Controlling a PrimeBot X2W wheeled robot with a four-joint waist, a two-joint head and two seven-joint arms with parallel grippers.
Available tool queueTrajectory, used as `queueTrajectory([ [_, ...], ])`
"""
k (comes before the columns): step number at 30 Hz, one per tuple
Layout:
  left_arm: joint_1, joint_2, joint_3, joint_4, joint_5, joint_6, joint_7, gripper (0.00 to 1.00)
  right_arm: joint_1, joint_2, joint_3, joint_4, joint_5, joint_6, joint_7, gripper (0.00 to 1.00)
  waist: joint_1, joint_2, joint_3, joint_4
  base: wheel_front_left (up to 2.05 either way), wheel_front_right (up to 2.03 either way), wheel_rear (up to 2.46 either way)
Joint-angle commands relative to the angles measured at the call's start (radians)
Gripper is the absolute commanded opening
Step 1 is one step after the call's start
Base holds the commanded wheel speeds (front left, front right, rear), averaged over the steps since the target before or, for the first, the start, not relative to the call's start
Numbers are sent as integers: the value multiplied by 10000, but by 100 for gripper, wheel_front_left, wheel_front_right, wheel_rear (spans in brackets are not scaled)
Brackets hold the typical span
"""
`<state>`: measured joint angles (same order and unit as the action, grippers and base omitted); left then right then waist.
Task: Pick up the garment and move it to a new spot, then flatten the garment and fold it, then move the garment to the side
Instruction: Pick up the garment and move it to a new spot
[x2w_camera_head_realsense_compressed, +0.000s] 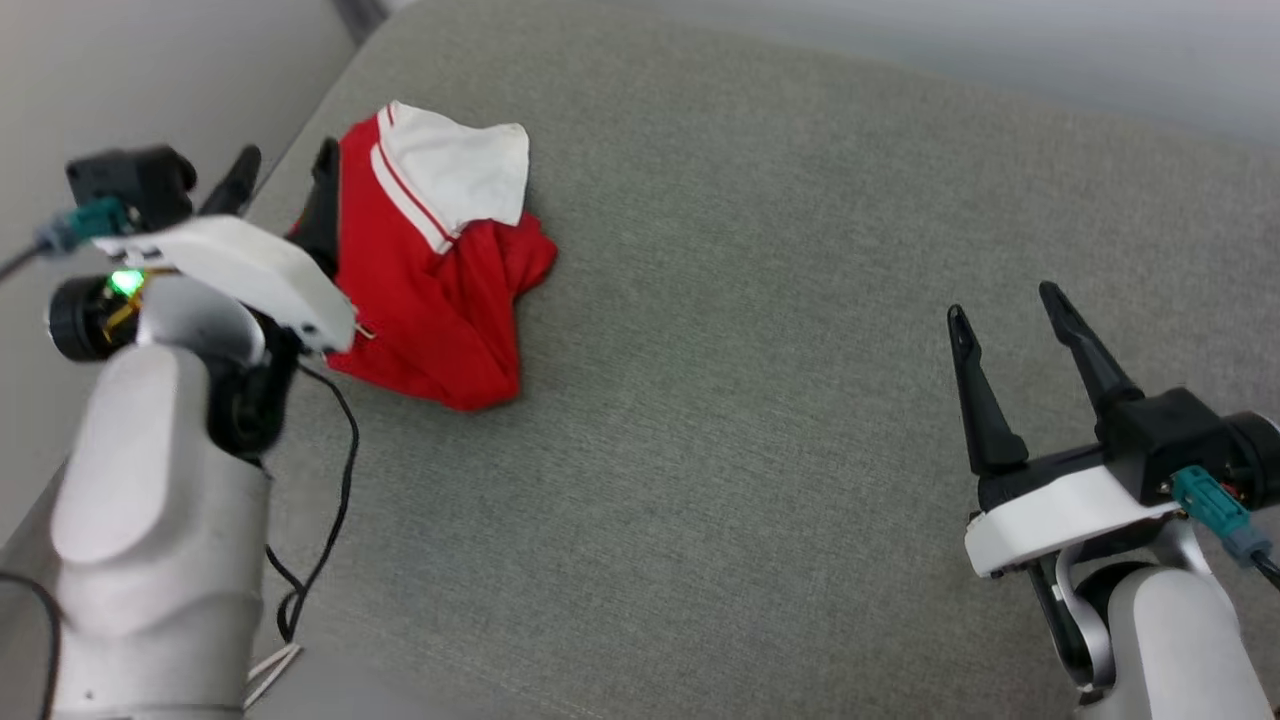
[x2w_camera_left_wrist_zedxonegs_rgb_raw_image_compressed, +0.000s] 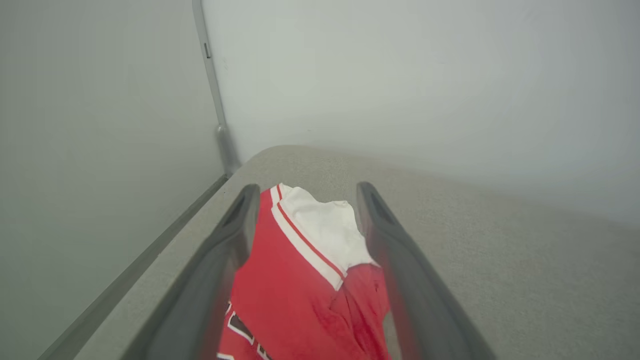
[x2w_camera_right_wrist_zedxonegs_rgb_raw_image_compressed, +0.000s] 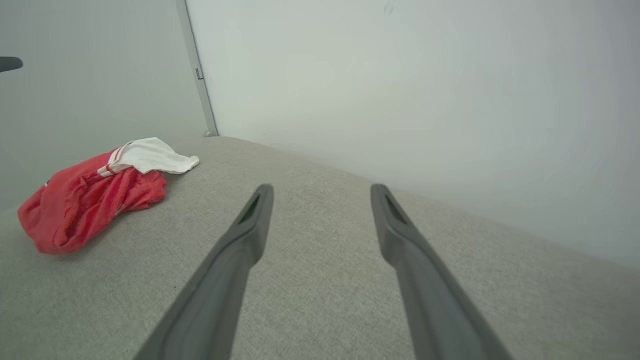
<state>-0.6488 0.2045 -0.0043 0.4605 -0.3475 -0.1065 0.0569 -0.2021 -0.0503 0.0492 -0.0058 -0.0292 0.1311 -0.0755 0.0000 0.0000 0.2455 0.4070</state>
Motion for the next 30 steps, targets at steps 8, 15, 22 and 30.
queueTrajectory([
  [8, -1990, 1427, -212, 1766, -1664, -221, 4496, 100, -970, -36, 111, -47, -254, -7, -126, 100, 0, 0, 2144, -1374, 0, 0, 0],
  [15, -1884, 1971, -203, 3318, -2488, -195, 6670, 100, -1322, -28, 149, 164, -177, -7, -339, 100, 0, 0, 2627, -1924, 0, 0, 0],
  [22, -1331, 1718, -14, 4510, -2812, 121, 6826, 0, -1326, -15, 14, 426, -103, -7, -517, 100, 0, 0, 2520, -2163, 0, 0, 0],
  [30, -2037, 2287, -331, 3975, -1863, 127, 4016, 0, -824, -4, -270, 754, -70, -7, -676, 100, 0, 0, 1277, -1891, 0, 0, 0],
])
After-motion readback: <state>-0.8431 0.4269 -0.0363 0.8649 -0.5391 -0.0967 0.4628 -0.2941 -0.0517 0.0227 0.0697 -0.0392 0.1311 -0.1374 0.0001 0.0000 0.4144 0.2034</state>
